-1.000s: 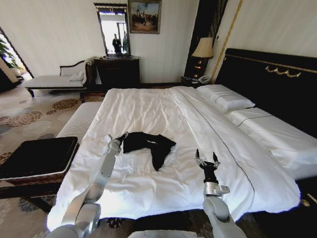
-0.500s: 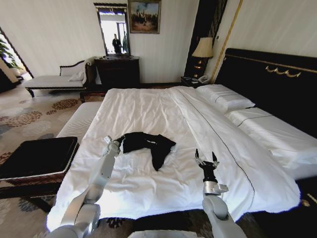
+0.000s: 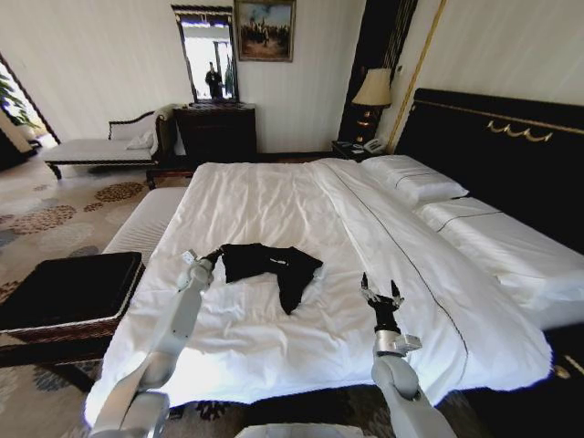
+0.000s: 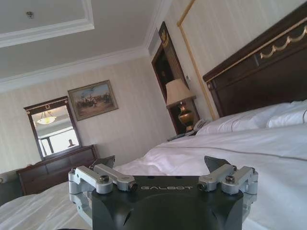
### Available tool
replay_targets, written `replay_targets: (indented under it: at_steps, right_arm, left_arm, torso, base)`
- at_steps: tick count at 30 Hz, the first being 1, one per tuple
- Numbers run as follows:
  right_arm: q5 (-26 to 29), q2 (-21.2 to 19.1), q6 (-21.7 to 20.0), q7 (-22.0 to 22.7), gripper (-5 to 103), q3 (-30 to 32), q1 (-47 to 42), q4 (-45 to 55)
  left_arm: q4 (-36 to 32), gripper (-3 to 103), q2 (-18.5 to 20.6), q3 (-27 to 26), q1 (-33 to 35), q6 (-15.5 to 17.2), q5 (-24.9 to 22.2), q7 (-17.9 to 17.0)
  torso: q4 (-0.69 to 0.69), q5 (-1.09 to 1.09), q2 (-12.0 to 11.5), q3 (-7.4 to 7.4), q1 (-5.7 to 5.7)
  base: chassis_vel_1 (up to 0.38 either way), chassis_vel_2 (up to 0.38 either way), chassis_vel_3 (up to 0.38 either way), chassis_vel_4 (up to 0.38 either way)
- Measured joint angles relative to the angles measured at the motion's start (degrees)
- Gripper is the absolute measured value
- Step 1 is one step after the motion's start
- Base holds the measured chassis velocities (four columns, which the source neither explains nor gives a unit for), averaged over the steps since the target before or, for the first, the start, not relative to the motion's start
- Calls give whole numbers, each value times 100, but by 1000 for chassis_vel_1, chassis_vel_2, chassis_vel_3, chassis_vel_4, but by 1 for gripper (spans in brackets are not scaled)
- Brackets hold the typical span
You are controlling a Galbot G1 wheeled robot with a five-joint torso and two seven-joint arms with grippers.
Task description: Fold the clothes on the bed and place them into the basket.
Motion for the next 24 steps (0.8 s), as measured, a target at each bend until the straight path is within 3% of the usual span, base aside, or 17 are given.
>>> replay_targets:
  at_steps: [2,7,11,12,13,15,17,20,22,24]
  right_arm:
    - [216,-101,-31,0,100,-93,54,15]
    - [1546,-832,-212,-6,100,-893,680,-84]
    - [1970,-1000,-353,27,100,-1278,1201,-288]
    - [2087,-1034,-404,57,100,-1310,1321,-347]
    - [2166,-1060,-439,76,100,-1339,1397,-402]
    - [2246,-1090,-490,101,100,-1394,1514,-488]
    - [2447,-1228,-670,171,100,-1714,1990,-818]
    - [2577,-1328,-835,281,100,-2001,2336,-1096]
    - [2938,-1396,-1223,574,100,-2585,3027,-1583]
    - [3007,-1396,-1290,632,100,-2730,3223,-1704]
  left_arm:
    - [-276,0,94,-57,188,3,-62,-1]
    - [-1681,0,543,-538,1364,-9,-480,11]
    - [-2414,0,652,-826,1961,-26,-553,-17]
    - [-2676,0,662,-859,2116,1,-565,-87]
    - [-2861,0,661,-895,2241,44,-565,-153]
    - [-3041,0,654,-945,2384,91,-562,-222]
    - [-3545,0,578,-1148,2958,221,-476,-389]
    - [-3733,0,506,-1240,3299,250,-327,-438]
    - [-3860,0,344,-1268,3687,292,-31,-535]
    - [-3862,0,300,-1258,3758,313,51,-570]
  torso:
    - [-1,0,0,0,0]
    - [-4,0,0,0,0]
    - [2,0,0,0,0]
    - [4,2,0,0,0]
    - [-6,0,1,0,0]
    - [-9,-1,1,0,0]
    - [-6,1,1,0,-1]
    - [0,-1,1,0,-1]
    - [-2,1,0,1,-1]
    - [-3,-1,0,0,-1]
  base:
    - [0,0,0,0]
    - [0,0,0,0]
    - [0,0,0,0]
    - [0,0,0,0]
    - [0,0,0,0]
    - [0,0,0,0]
    - [0,0,0,0]
    - [0,0,0,0]
    - [0,0,0,0]
    - [0,0,0,0]
